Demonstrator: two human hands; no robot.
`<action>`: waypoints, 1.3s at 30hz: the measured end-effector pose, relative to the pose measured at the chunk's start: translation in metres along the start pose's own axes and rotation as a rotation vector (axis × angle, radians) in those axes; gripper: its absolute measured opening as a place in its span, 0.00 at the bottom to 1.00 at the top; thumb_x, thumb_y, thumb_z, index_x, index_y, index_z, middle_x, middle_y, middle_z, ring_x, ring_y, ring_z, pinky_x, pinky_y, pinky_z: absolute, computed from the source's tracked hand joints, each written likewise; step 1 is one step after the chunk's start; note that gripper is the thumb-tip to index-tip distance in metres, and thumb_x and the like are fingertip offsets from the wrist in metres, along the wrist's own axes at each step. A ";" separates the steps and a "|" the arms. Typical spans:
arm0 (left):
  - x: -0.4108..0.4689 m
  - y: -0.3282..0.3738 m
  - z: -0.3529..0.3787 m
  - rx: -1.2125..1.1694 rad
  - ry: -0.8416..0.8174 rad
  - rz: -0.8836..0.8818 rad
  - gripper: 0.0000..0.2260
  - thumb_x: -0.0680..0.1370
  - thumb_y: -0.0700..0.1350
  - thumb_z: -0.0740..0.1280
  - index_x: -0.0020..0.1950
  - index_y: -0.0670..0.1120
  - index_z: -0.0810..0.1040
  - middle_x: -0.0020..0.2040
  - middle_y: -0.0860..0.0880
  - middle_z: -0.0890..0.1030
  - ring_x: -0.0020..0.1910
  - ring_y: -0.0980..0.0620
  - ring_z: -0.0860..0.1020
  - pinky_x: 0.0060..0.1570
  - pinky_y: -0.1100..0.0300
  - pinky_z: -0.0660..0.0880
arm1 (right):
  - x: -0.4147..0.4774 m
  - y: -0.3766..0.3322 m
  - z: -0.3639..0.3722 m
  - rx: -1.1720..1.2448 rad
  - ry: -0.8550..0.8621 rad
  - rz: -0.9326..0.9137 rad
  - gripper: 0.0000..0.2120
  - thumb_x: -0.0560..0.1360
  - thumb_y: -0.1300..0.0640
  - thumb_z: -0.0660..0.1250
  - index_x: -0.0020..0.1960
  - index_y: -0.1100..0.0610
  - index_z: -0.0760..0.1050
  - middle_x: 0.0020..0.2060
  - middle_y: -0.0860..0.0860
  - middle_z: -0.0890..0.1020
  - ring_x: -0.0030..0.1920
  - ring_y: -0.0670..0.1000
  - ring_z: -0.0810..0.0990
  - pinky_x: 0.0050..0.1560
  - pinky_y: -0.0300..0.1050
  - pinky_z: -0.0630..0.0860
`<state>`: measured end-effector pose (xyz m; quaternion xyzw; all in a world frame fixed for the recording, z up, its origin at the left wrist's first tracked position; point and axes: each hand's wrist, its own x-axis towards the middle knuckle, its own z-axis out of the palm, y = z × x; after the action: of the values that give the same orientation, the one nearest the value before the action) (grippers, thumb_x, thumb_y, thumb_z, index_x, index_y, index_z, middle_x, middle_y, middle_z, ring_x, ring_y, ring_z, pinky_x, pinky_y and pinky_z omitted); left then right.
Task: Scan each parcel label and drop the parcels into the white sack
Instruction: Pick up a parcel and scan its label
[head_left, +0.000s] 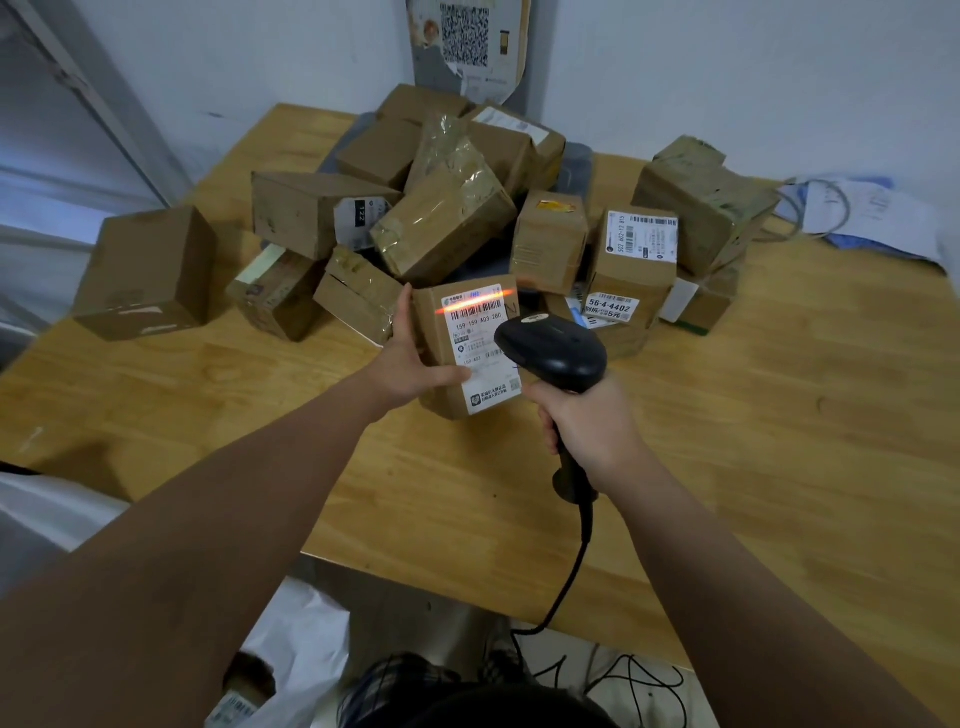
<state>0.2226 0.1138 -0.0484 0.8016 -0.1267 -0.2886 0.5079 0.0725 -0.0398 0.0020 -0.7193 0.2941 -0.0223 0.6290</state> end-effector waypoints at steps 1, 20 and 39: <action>0.000 0.000 0.000 -0.001 -0.001 -0.004 0.57 0.69 0.38 0.76 0.76 0.57 0.32 0.74 0.47 0.64 0.74 0.46 0.63 0.70 0.43 0.63 | -0.001 0.002 0.000 0.004 0.003 0.000 0.16 0.74 0.60 0.69 0.28 0.55 0.71 0.21 0.51 0.71 0.21 0.48 0.69 0.26 0.38 0.70; 0.007 -0.004 -0.001 -0.025 -0.003 -0.012 0.59 0.68 0.41 0.78 0.76 0.60 0.32 0.74 0.47 0.64 0.73 0.45 0.63 0.70 0.40 0.64 | 0.001 0.020 0.008 0.089 0.024 -0.015 0.16 0.74 0.62 0.70 0.27 0.56 0.73 0.21 0.53 0.72 0.23 0.51 0.70 0.30 0.43 0.71; -0.233 -0.151 -0.096 -0.248 0.510 0.043 0.50 0.66 0.56 0.76 0.74 0.65 0.41 0.63 0.58 0.70 0.55 0.68 0.75 0.48 0.72 0.74 | -0.100 0.041 0.218 0.027 -0.356 -0.064 0.22 0.74 0.64 0.71 0.23 0.55 0.72 0.20 0.53 0.72 0.23 0.50 0.71 0.29 0.40 0.70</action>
<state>0.0796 0.3688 -0.0737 0.7773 0.0244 -0.0799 0.6236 0.0615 0.1985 -0.0472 -0.7123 0.1547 0.0811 0.6798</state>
